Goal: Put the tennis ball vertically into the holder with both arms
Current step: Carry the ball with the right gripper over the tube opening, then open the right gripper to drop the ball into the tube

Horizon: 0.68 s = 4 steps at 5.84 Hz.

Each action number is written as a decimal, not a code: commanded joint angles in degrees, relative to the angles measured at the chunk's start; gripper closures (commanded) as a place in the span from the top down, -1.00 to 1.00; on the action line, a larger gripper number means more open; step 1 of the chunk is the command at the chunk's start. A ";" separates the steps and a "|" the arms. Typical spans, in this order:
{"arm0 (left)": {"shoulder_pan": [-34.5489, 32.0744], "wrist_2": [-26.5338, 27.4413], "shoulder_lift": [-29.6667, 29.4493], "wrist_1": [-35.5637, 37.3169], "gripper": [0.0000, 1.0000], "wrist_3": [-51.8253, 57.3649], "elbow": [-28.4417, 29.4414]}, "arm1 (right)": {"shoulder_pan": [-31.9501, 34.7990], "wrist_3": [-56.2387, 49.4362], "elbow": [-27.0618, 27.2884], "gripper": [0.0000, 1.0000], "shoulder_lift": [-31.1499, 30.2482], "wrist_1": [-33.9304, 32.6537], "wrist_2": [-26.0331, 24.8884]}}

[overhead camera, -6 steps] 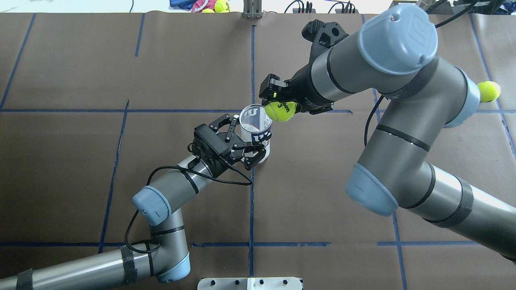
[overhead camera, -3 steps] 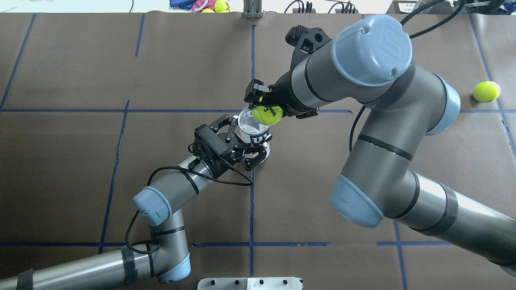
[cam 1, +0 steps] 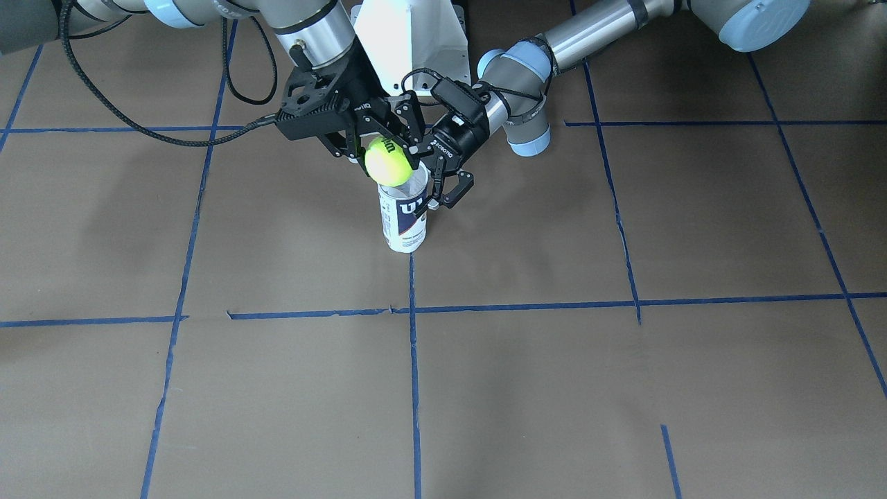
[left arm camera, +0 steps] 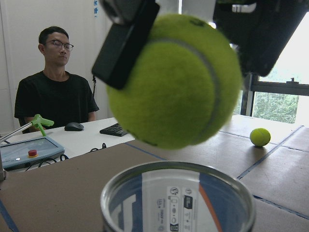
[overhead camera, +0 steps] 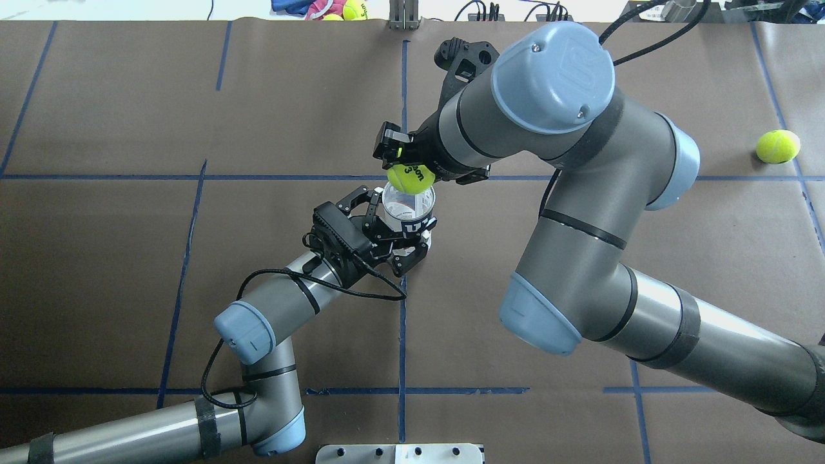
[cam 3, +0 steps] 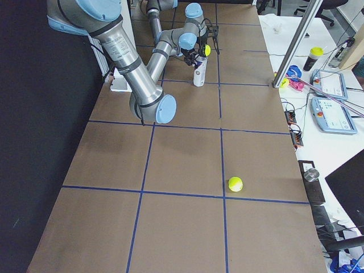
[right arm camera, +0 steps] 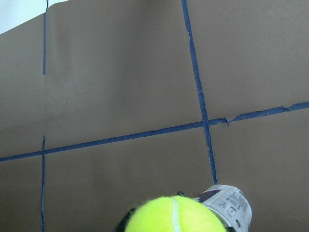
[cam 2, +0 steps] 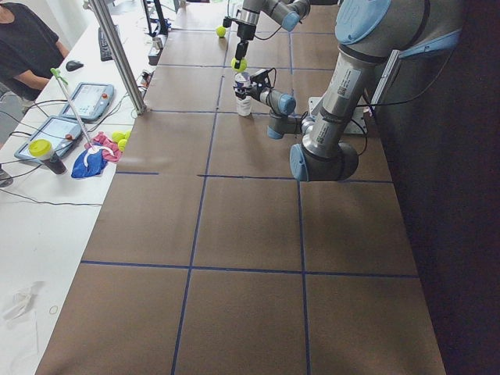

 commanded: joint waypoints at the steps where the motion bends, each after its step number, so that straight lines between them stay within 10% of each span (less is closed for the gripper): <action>1: 0.01 0.00 -0.16 0.00 0.74 0.00 0.00 | -0.17 -0.11 0.06 0.85 0.22 0.00 -0.18; 4: 0.01 0.00 -0.16 0.00 0.74 0.00 0.00 | -0.17 -0.55 0.77 0.98 -0.30 0.00 0.09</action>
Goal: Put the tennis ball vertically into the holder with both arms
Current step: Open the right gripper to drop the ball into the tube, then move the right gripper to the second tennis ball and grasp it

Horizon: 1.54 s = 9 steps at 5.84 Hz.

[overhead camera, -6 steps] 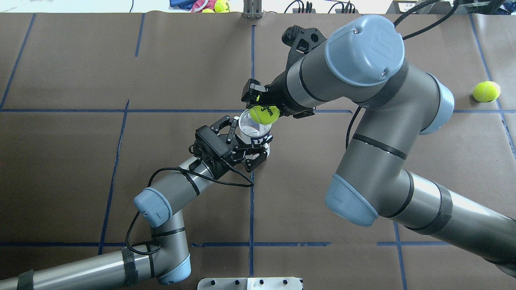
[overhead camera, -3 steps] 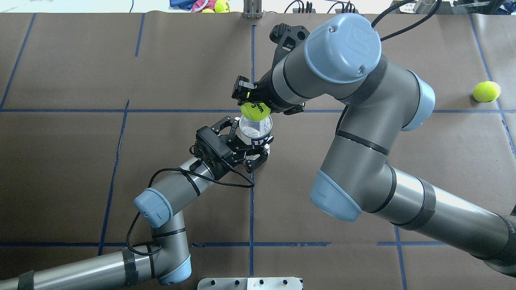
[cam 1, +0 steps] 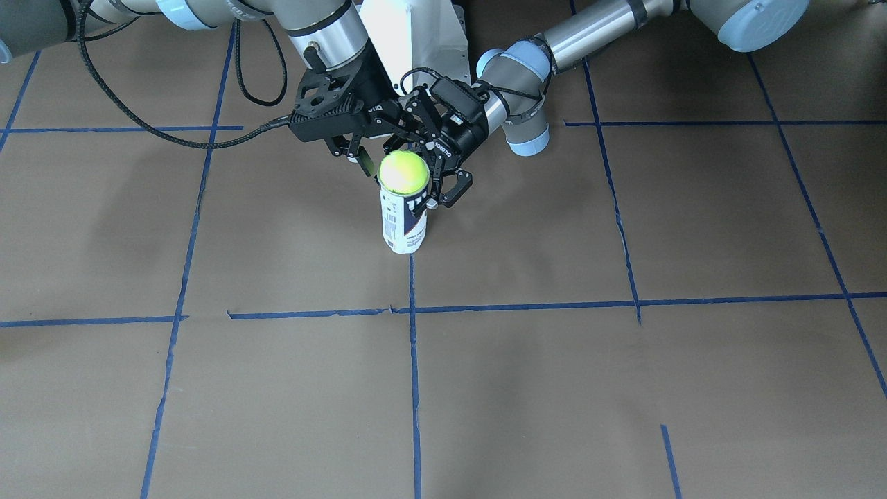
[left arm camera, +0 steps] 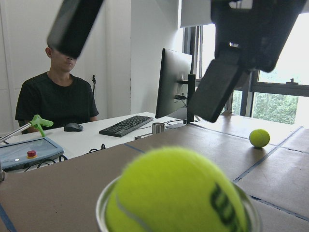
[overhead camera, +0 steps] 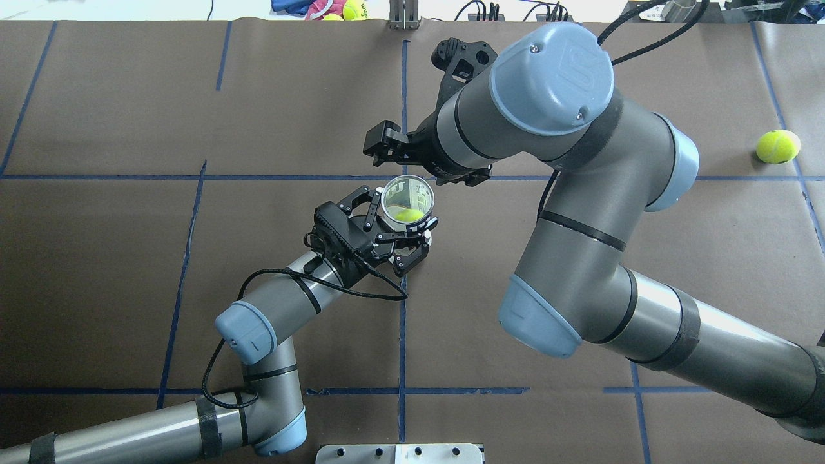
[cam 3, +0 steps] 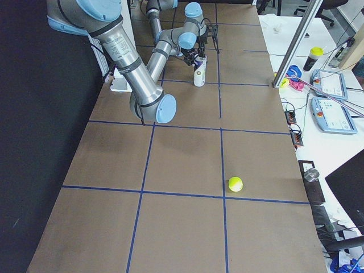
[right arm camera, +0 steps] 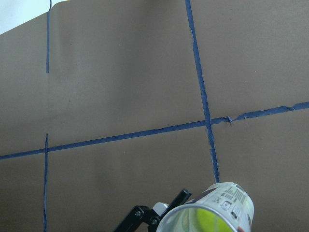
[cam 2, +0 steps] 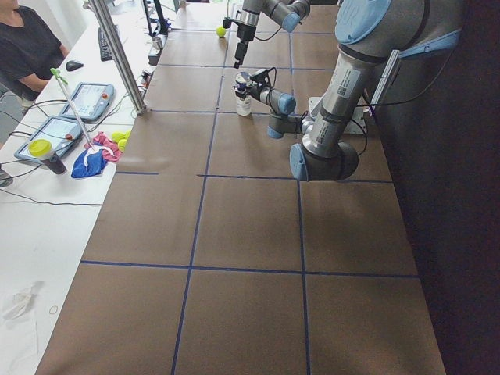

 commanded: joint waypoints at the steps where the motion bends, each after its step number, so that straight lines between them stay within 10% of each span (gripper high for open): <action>1: 0.00 0.00 -0.02 0.00 0.74 0.00 -0.09 | 0.24 -0.63 2.27 0.98 -1.84 0.00 0.78; 4: 0.00 0.00 -0.02 0.00 0.74 -0.09 -0.26 | 11.44 -22.09 2.74 0.98 -13.77 0.18 6.39; 9: 0.00 0.00 0.07 -0.09 0.74 -0.18 -0.35 | 31.67 -52.77 -18.32 0.97 -22.58 0.79 7.20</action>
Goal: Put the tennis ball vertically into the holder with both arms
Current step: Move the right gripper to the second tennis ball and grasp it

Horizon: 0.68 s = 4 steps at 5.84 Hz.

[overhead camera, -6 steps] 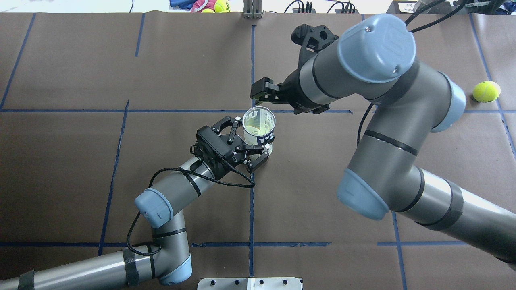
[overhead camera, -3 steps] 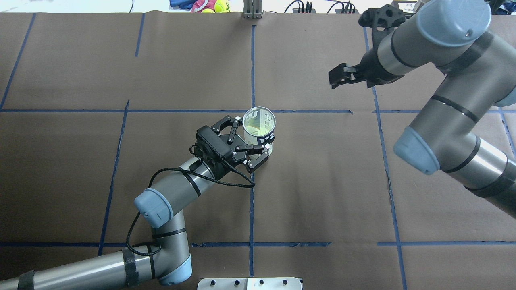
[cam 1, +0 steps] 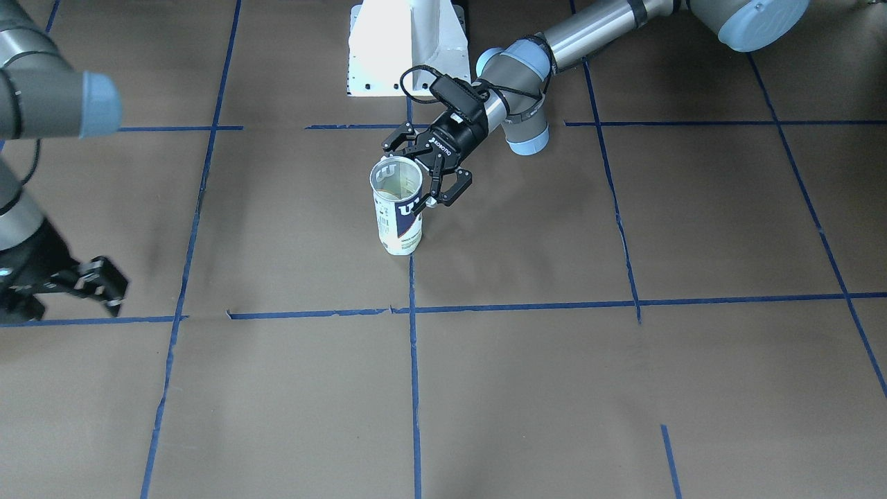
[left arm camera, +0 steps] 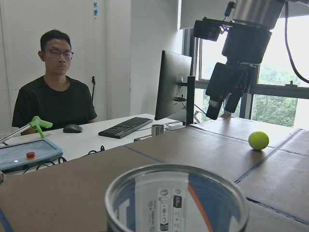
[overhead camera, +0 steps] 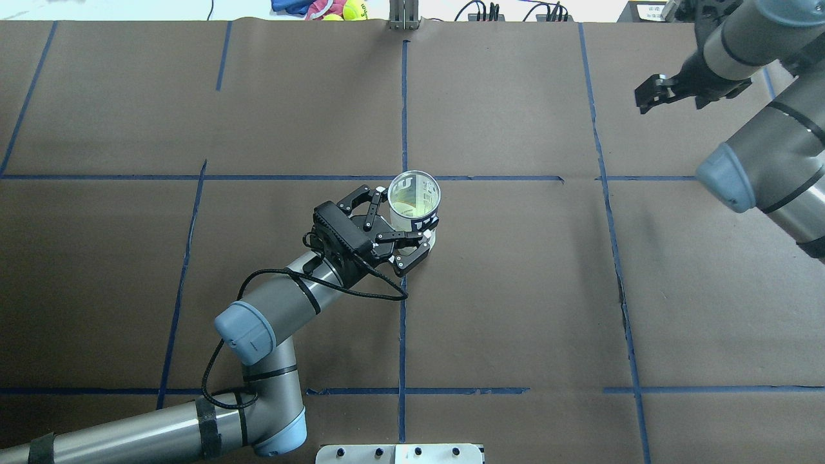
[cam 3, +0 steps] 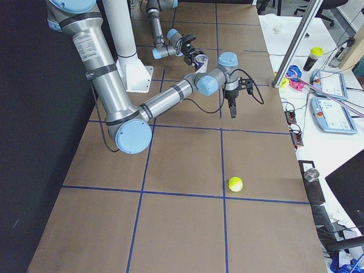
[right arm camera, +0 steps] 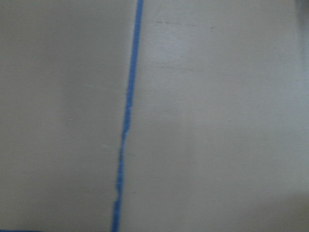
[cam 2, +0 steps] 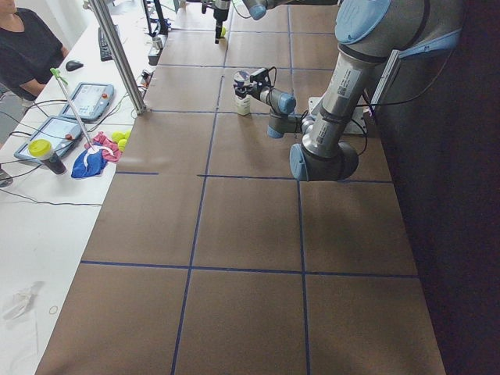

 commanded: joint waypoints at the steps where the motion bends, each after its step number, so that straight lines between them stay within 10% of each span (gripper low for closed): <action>1: 0.00 0.00 0.09 0.00 0.74 -0.11 0.00 | 6.36 -14.60 -7.00 0.97 -3.19 0.12 -0.08; 4: 0.00 0.00 0.09 0.09 0.74 -0.11 0.00 | 9.38 -26.18 -21.84 0.97 -3.47 12.18 0.00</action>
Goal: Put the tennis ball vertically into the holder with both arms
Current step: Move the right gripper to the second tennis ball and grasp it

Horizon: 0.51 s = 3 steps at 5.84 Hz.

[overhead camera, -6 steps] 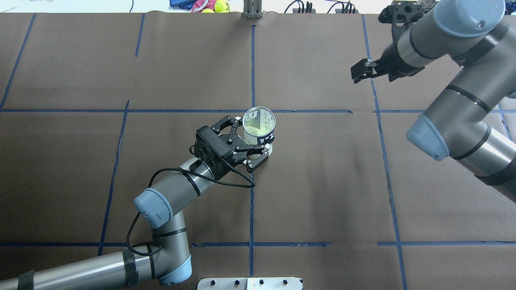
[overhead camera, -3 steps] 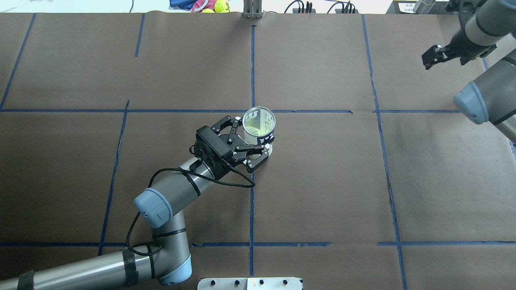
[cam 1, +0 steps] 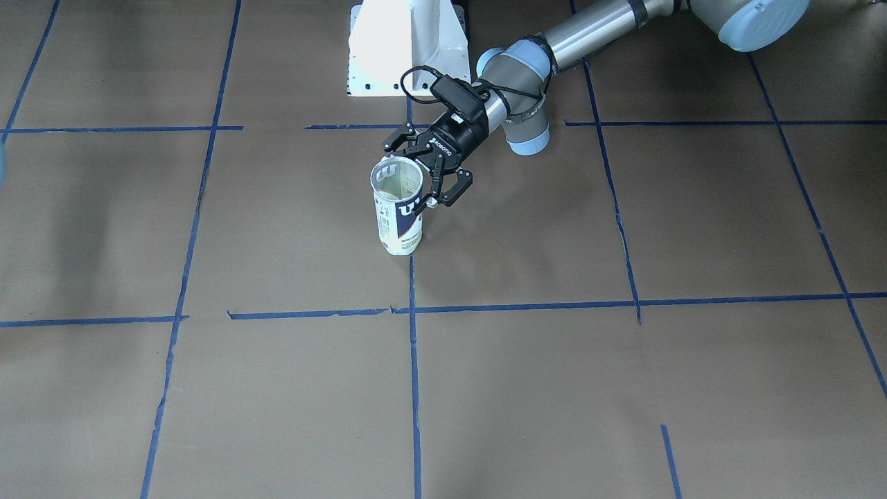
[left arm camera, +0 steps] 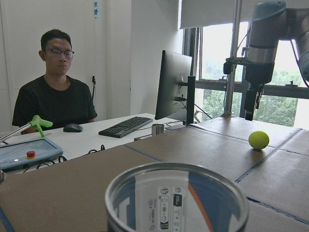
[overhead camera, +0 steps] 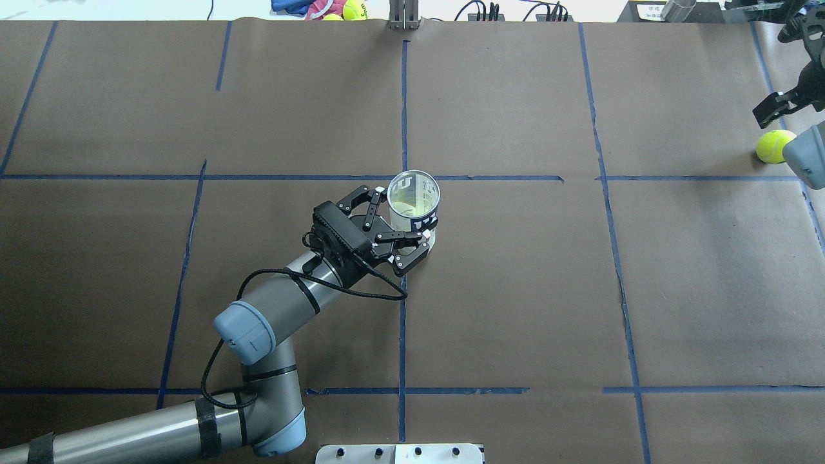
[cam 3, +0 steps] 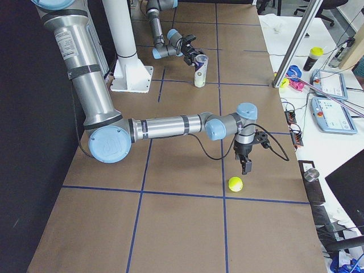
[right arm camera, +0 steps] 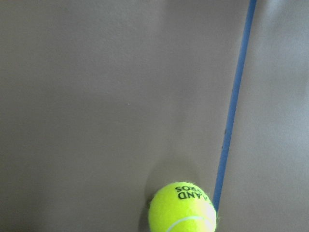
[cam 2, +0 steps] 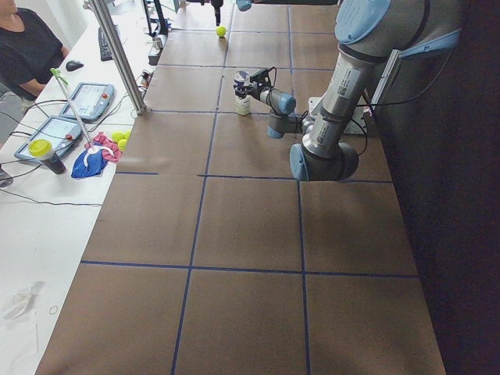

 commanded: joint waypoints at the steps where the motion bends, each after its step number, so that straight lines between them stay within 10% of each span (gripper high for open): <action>1: 0.00 0.00 0.00 0.06 0.74 0.00 -0.04 | 0.37 -4.63 -6.21 0.97 -0.21 6.14 0.14; 3: 0.00 0.00 0.00 0.15 0.74 0.00 0.05 | -0.85 -5.36 -7.27 0.97 0.05 6.15 0.22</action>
